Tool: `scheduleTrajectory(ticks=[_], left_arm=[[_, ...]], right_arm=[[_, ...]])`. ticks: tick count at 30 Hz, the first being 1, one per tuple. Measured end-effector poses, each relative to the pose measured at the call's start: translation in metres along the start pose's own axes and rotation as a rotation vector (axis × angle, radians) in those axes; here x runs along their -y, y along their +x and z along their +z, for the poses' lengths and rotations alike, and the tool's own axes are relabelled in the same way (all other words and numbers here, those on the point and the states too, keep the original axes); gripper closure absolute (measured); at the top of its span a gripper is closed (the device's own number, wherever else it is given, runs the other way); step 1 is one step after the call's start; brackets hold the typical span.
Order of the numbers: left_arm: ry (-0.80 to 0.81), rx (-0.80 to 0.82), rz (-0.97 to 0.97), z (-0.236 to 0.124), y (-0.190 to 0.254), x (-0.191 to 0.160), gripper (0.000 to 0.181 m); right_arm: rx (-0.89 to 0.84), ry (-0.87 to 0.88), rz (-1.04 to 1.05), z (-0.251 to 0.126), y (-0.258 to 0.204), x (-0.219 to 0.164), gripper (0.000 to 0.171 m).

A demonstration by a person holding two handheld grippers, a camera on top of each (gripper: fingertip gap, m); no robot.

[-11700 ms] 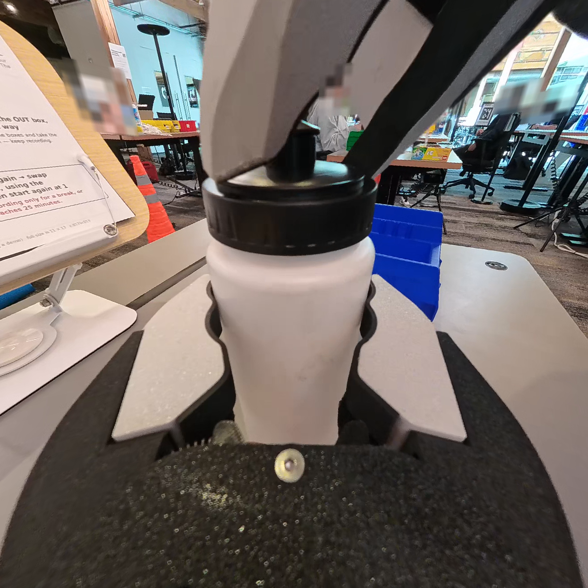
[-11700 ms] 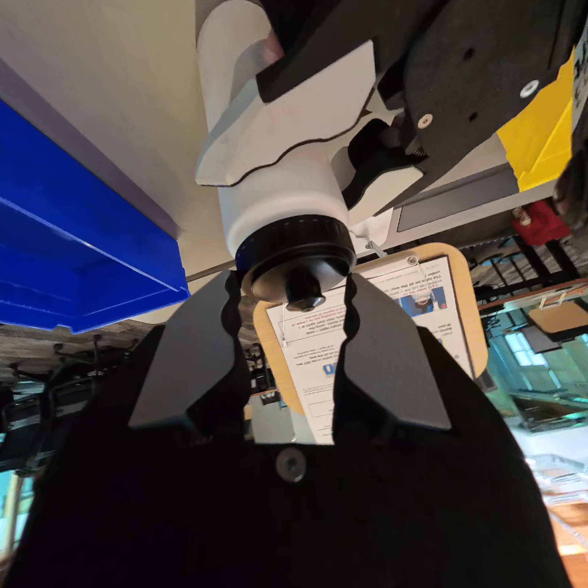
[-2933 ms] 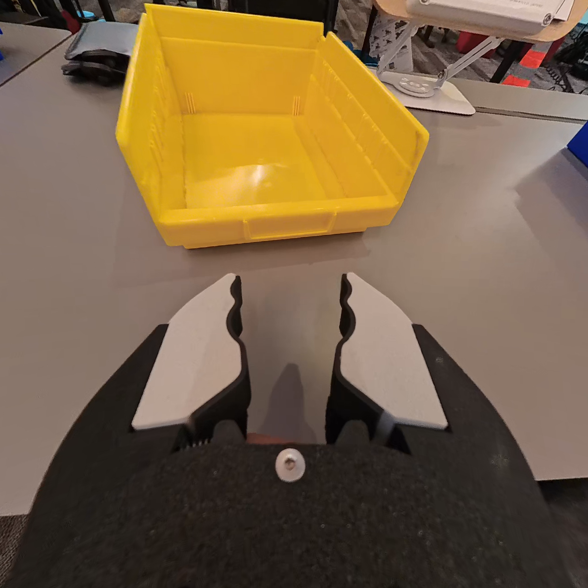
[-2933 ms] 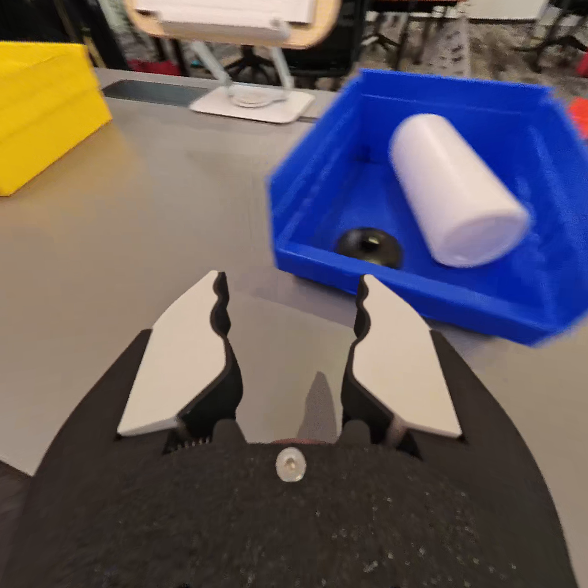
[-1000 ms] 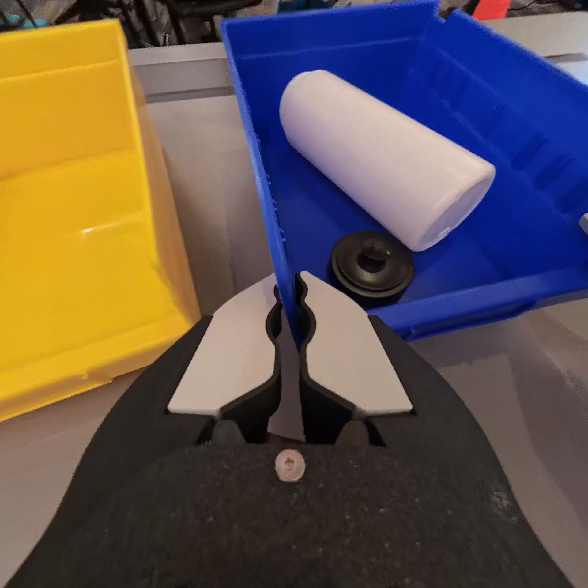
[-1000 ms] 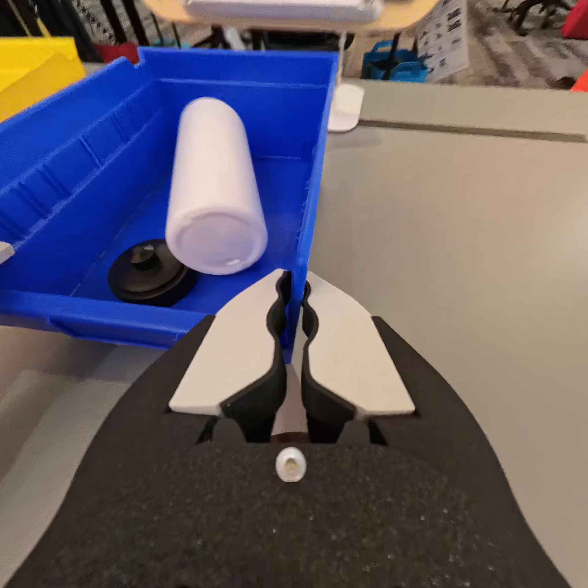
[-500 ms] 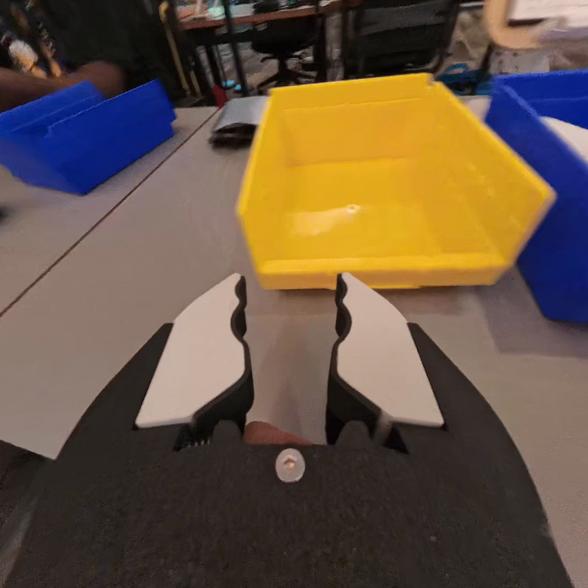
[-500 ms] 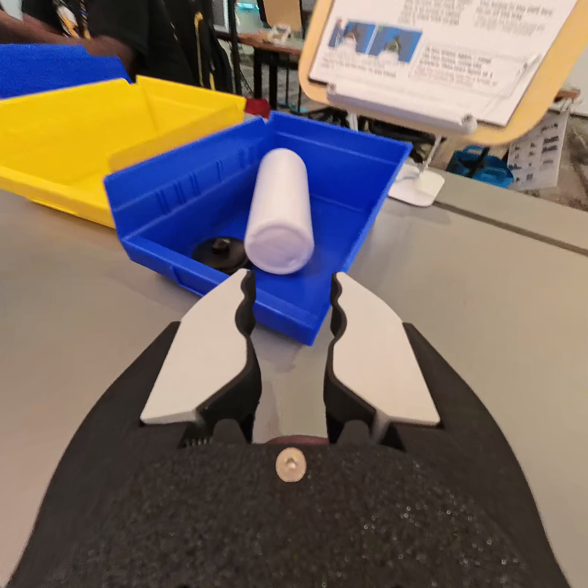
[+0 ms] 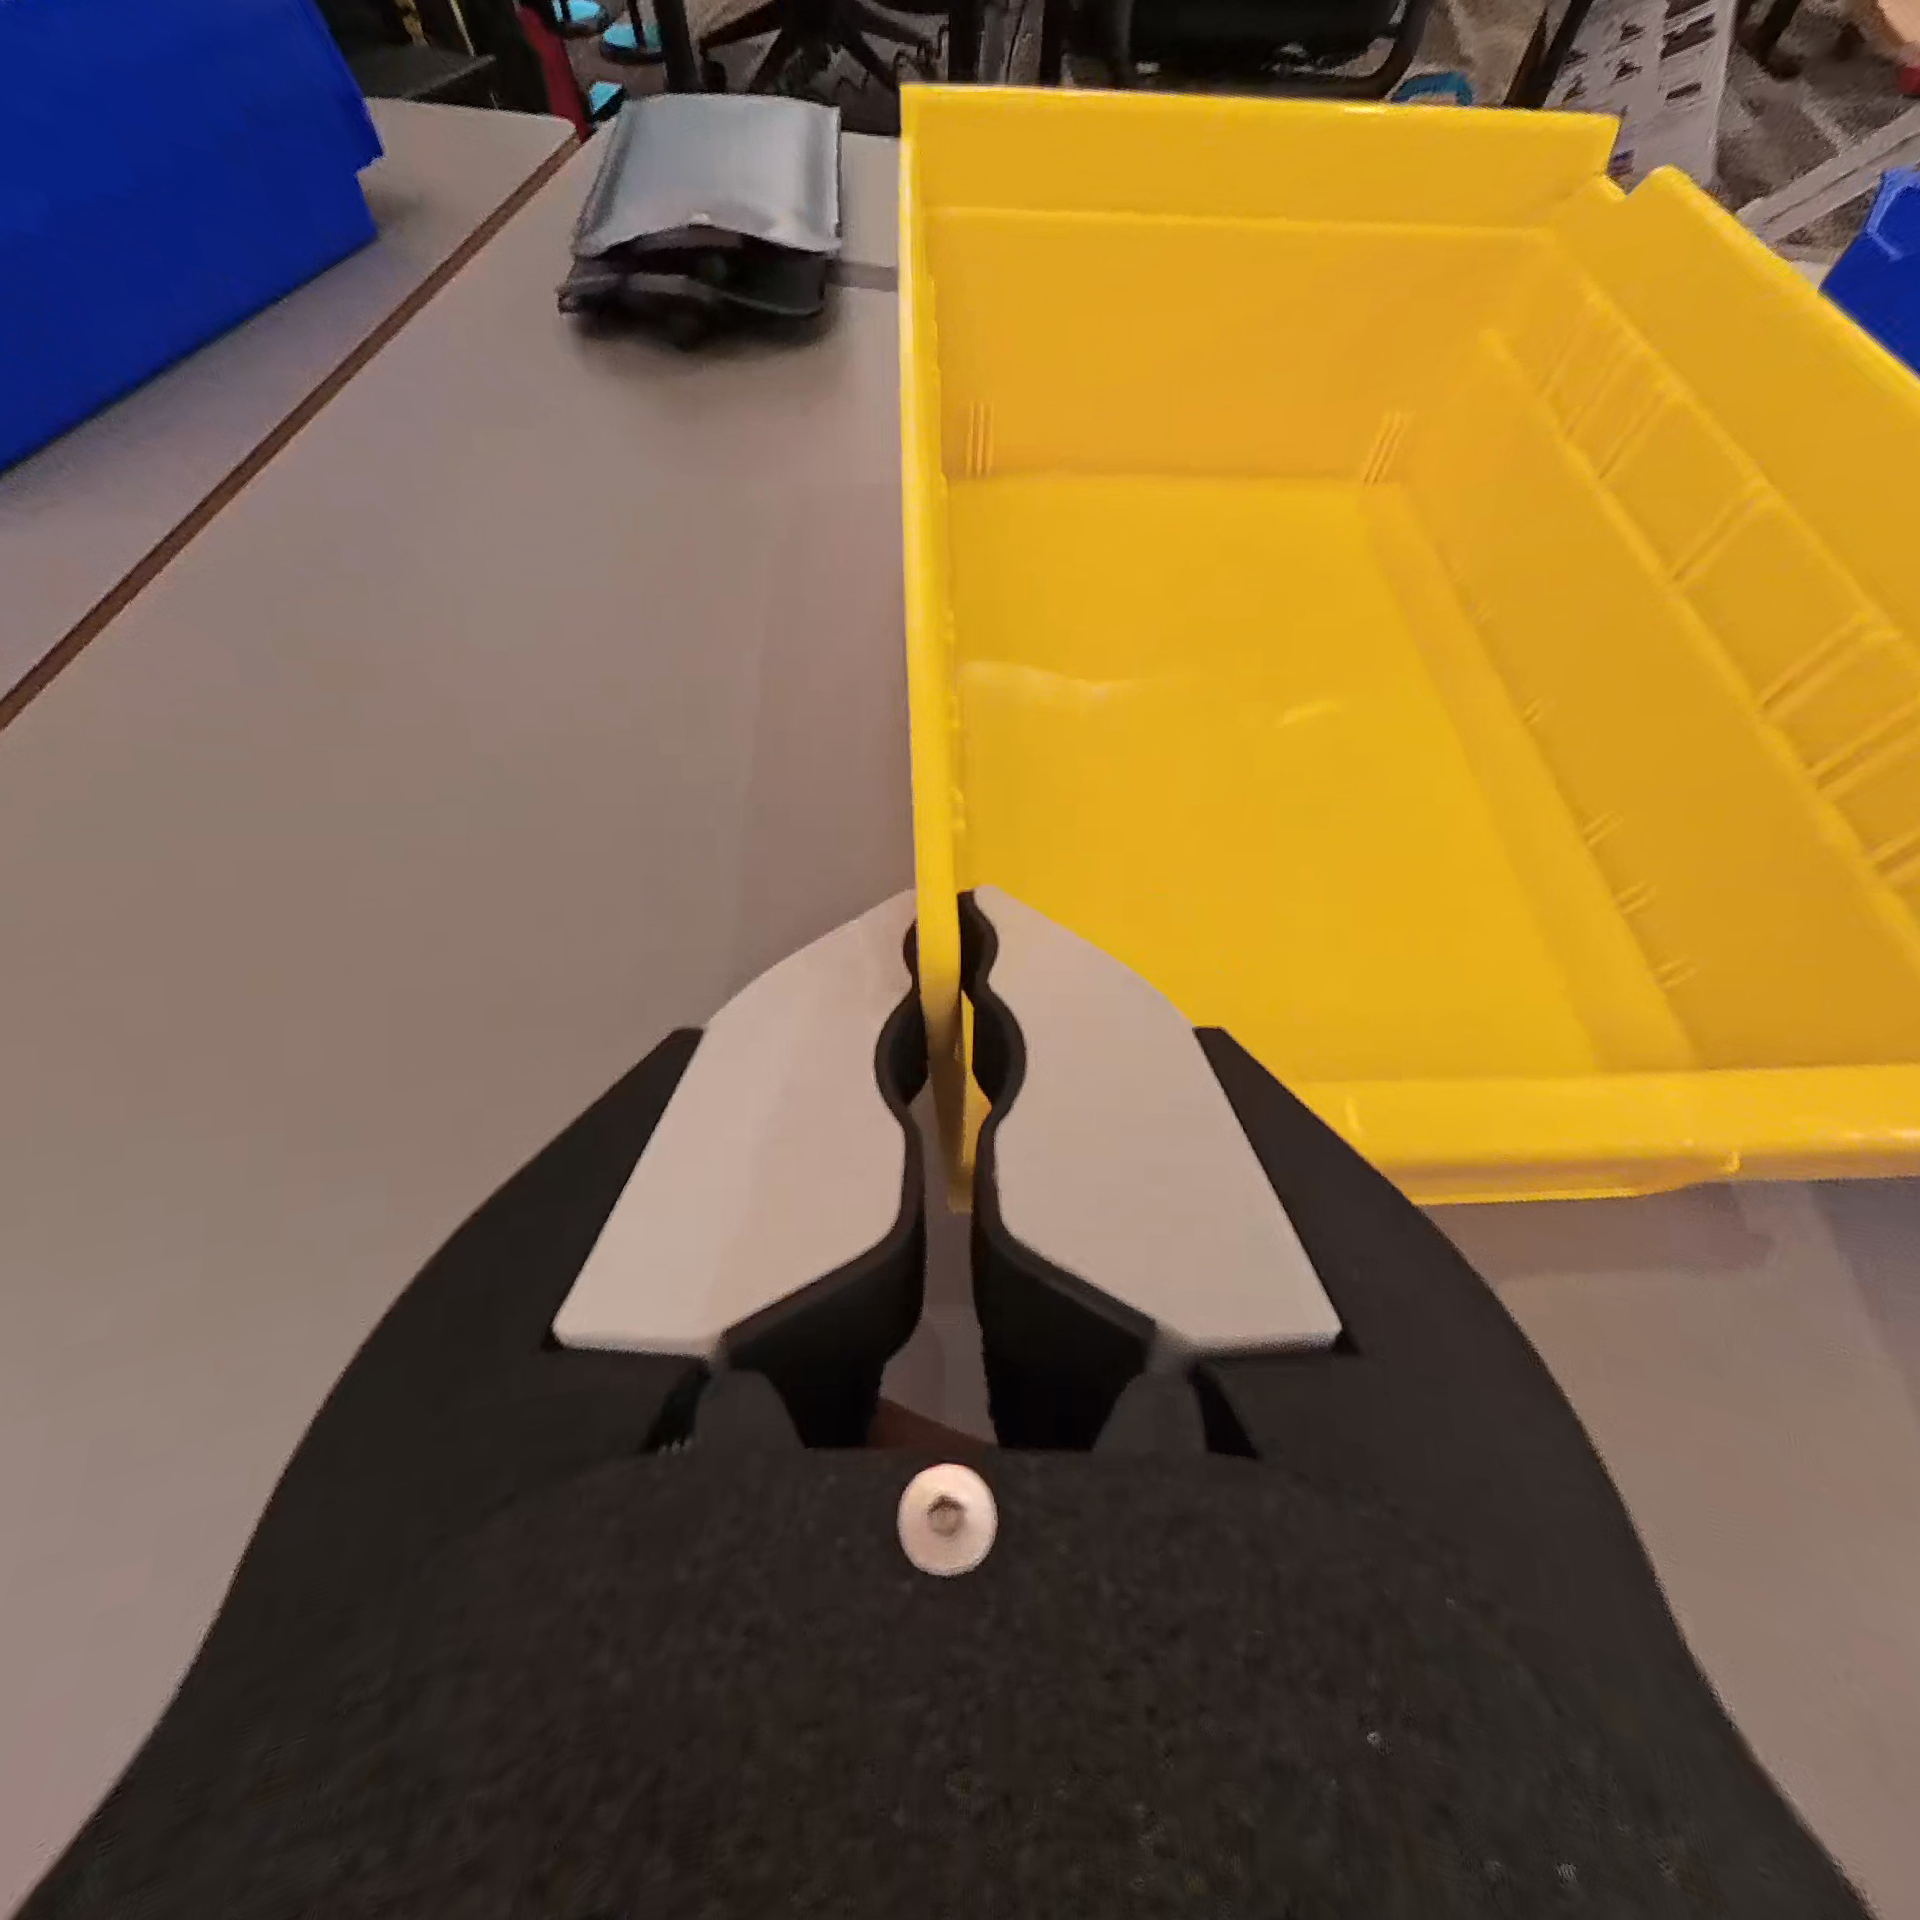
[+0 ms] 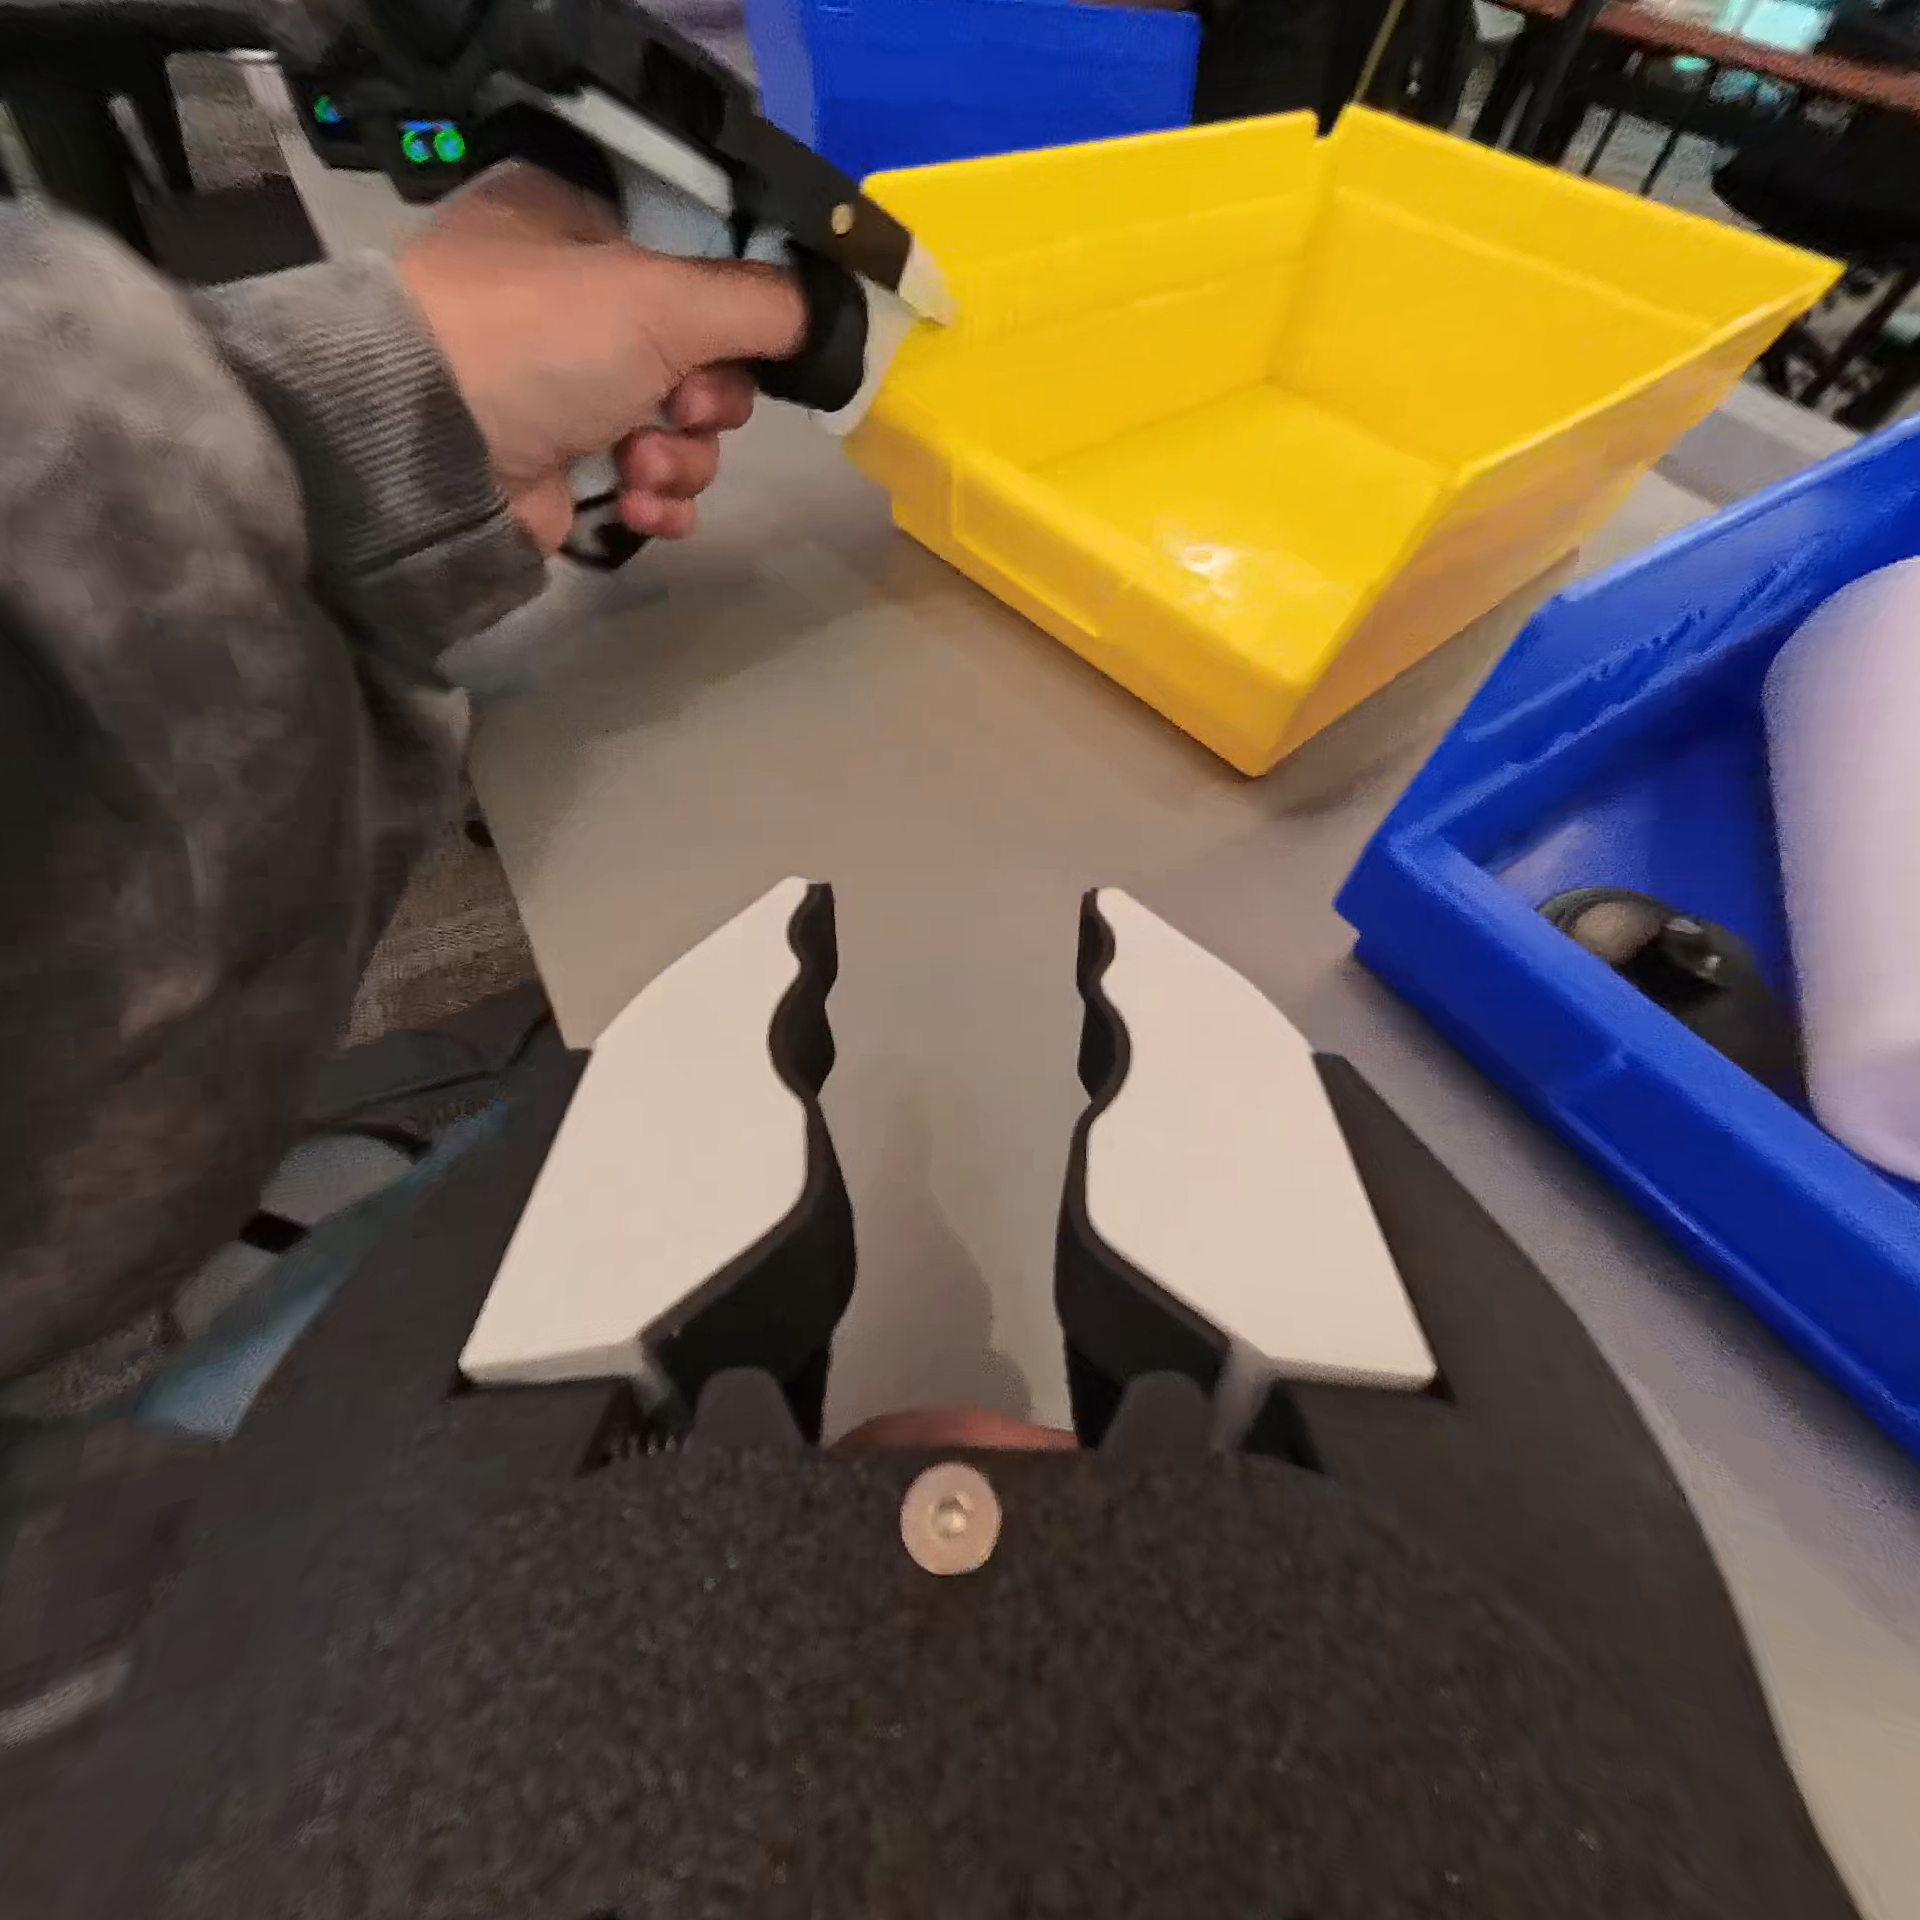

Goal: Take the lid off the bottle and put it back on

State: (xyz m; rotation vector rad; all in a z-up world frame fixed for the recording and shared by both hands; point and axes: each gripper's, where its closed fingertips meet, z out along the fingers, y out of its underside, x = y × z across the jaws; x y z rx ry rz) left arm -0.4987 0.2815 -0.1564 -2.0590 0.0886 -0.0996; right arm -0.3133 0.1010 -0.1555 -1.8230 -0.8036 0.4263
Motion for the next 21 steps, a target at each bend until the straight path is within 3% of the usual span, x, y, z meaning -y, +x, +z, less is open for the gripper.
scheduleTrajectory(ticks=[5,8,10,11,12,14,21], left_arm=[[-0.028,0.029,-0.056,-0.041,-0.002,-0.022,0.18],[-0.036,0.031,-0.065,-0.056,0.001,-0.031,0.179],[-0.043,0.042,-0.058,-0.064,0.003,-0.035,0.179],[-0.043,0.045,-0.053,-0.068,0.005,-0.036,0.179],[-0.04,0.051,-0.049,-0.071,0.006,-0.037,0.179],[-0.019,0.065,-0.037,-0.077,0.006,-0.033,0.179],[0.167,0.071,-0.008,-0.126,0.022,0.017,0.18]], right_arm=[[-0.216,-0.027,0.196,0.035,0.032,0.021,0.104],[-0.325,-0.041,0.259,0.051,0.048,0.028,0.103],[-0.388,-0.073,0.296,0.06,0.057,0.026,0.11],[-0.42,-0.098,0.314,0.064,0.061,0.022,0.121],[-0.446,-0.127,0.332,0.067,0.064,0.017,0.153],[-0.491,-0.142,0.312,0.065,0.071,0.015,0.166],[-0.5,-0.014,0.24,0.03,0.073,0.063,0.166]])
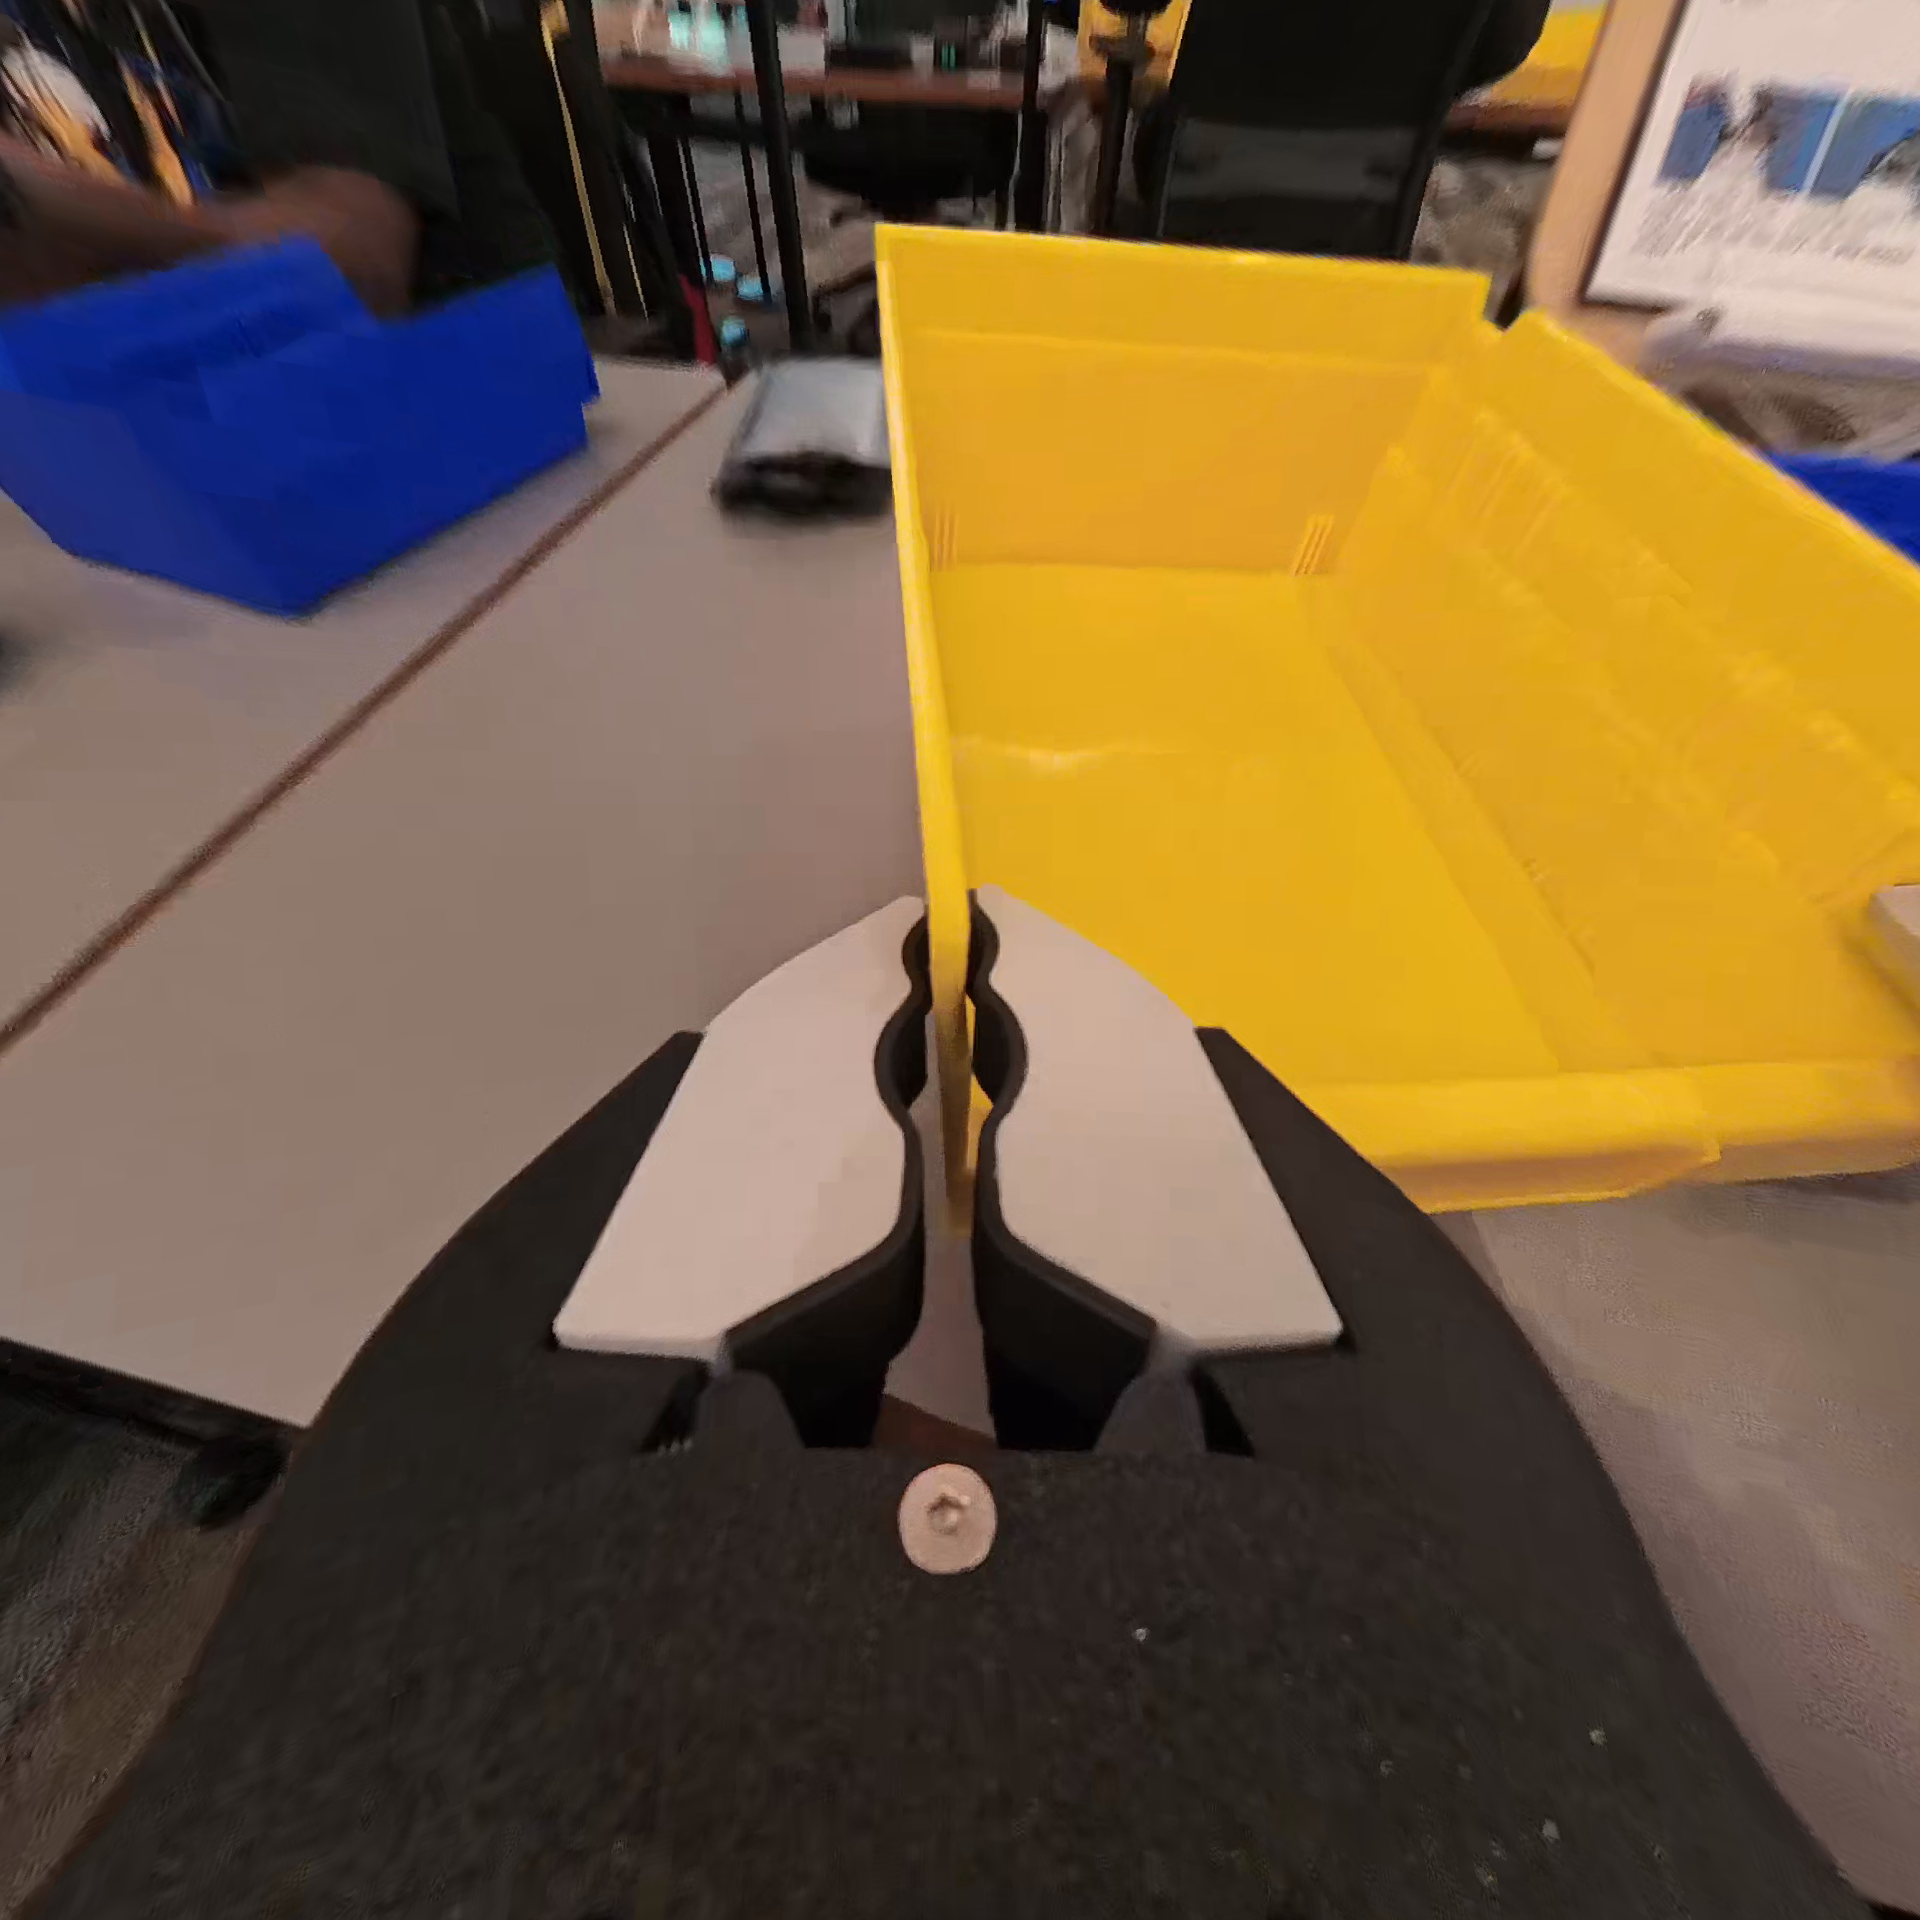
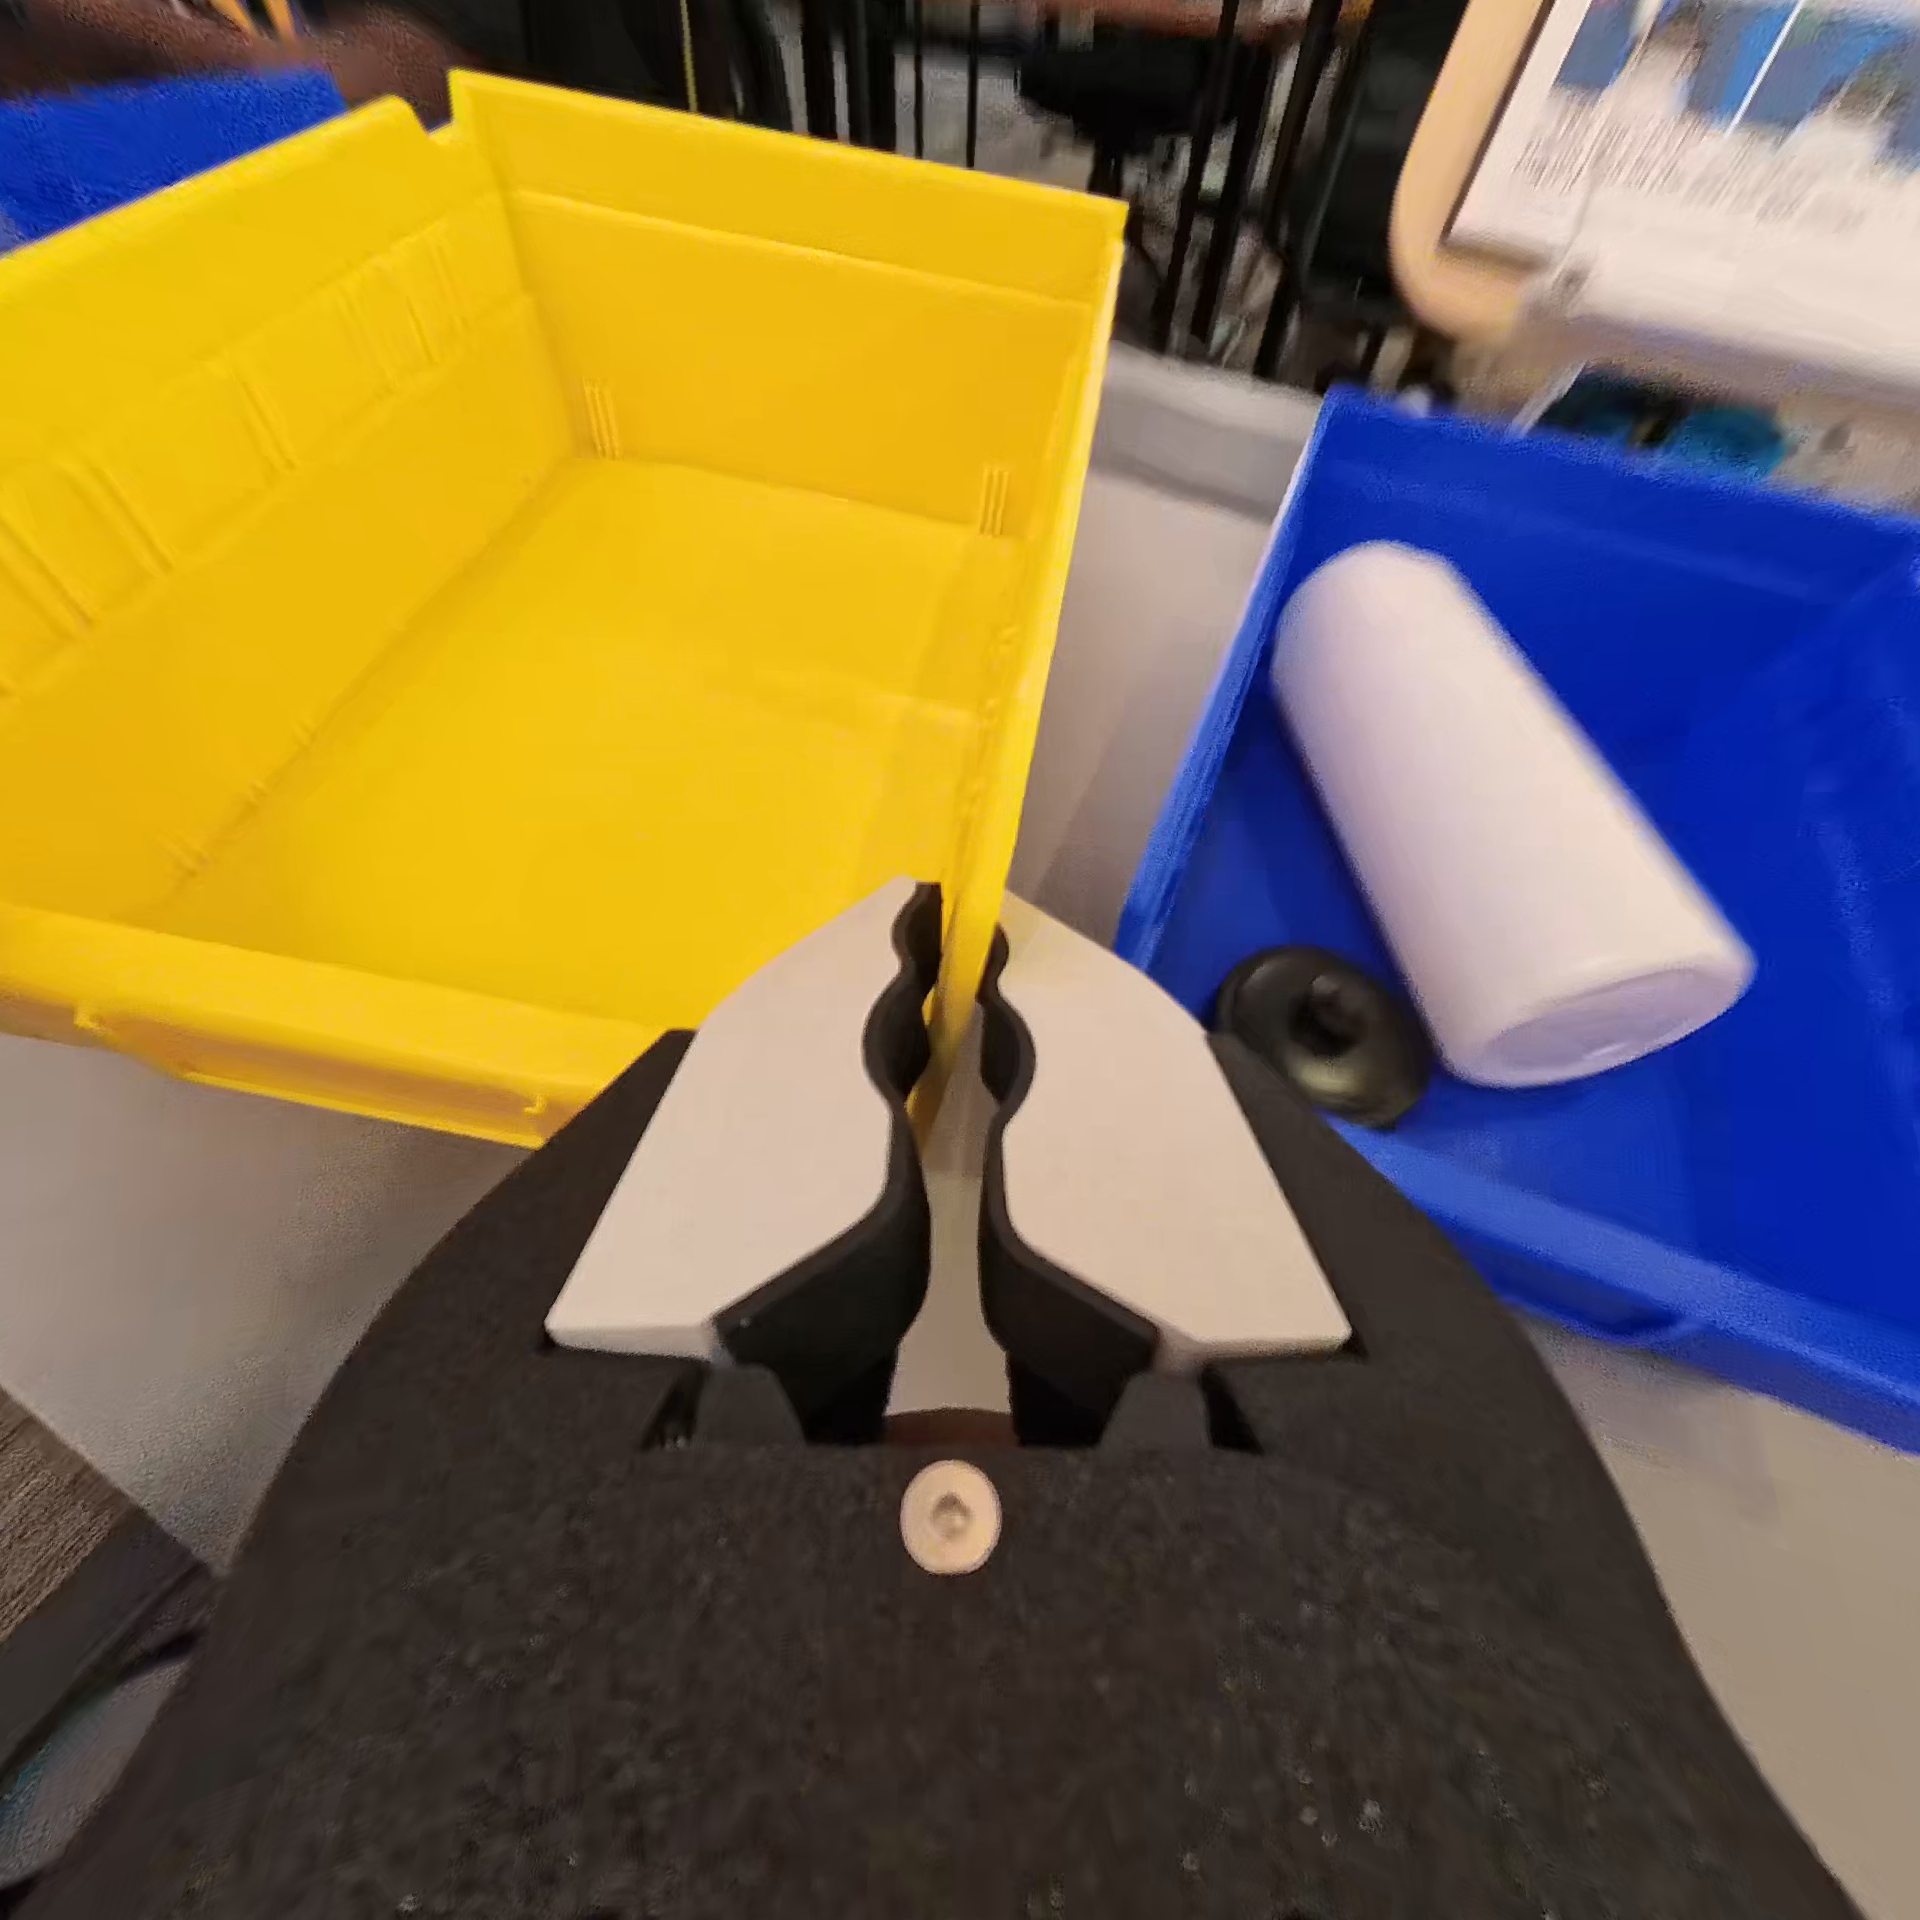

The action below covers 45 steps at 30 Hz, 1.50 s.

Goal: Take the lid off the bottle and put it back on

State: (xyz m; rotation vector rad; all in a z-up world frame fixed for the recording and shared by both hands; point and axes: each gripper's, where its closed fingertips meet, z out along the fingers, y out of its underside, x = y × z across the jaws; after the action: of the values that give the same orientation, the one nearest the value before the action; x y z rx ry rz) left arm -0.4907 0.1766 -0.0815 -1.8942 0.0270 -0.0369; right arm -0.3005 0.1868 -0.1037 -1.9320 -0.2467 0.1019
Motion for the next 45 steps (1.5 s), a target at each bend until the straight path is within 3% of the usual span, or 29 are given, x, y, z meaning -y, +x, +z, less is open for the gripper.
scheduleTrajectory(ticks=[6,9,12,15,18,23,28,37,42,45], left_arm=[[0.225,-0.058,0.068,-0.044,0.078,0.092,0.179],[0.282,-0.147,0.098,-0.055,0.149,0.13,0.179],[0.307,-0.243,0.121,-0.052,0.239,0.146,0.179],[0.275,-0.355,0.144,-0.039,0.341,0.131,0.178],[0.219,-0.418,0.197,-0.024,0.432,0.094,0.177],[0.031,-0.465,0.216,0.01,0.524,0.013,0.177],[-0.044,-0.447,0.268,0.026,0.554,-0.029,0.177],[-0.132,-0.568,0.265,0.032,0.567,-0.078,0.169],[-0.084,-0.687,0.288,0.008,0.554,-0.053,0.139],[0.012,-0.706,0.295,-0.008,0.506,-0.014,0.137]], right_arm=[[-0.111,0.248,-0.048,-0.077,0.066,0.085,0.166],[-0.172,0.306,0.013,-0.117,0.129,0.106,0.167],[-0.281,0.337,0.043,-0.156,0.209,0.109,0.167],[-0.418,0.277,-0.04,-0.184,0.303,0.096,0.167],[-0.505,0.129,-0.033,-0.197,0.393,0.055,0.166],[-0.511,-0.07,-0.08,-0.193,0.484,-0.04,0.165],[-0.405,-0.096,0.119,-0.17,0.513,-0.113,0.166],[-0.451,-0.206,0.245,-0.157,0.528,-0.156,0.165],[-0.456,-0.183,0.201,-0.162,0.525,-0.148,0.14],[-0.522,-0.072,0.221,-0.183,0.532,-0.114,0.136]])
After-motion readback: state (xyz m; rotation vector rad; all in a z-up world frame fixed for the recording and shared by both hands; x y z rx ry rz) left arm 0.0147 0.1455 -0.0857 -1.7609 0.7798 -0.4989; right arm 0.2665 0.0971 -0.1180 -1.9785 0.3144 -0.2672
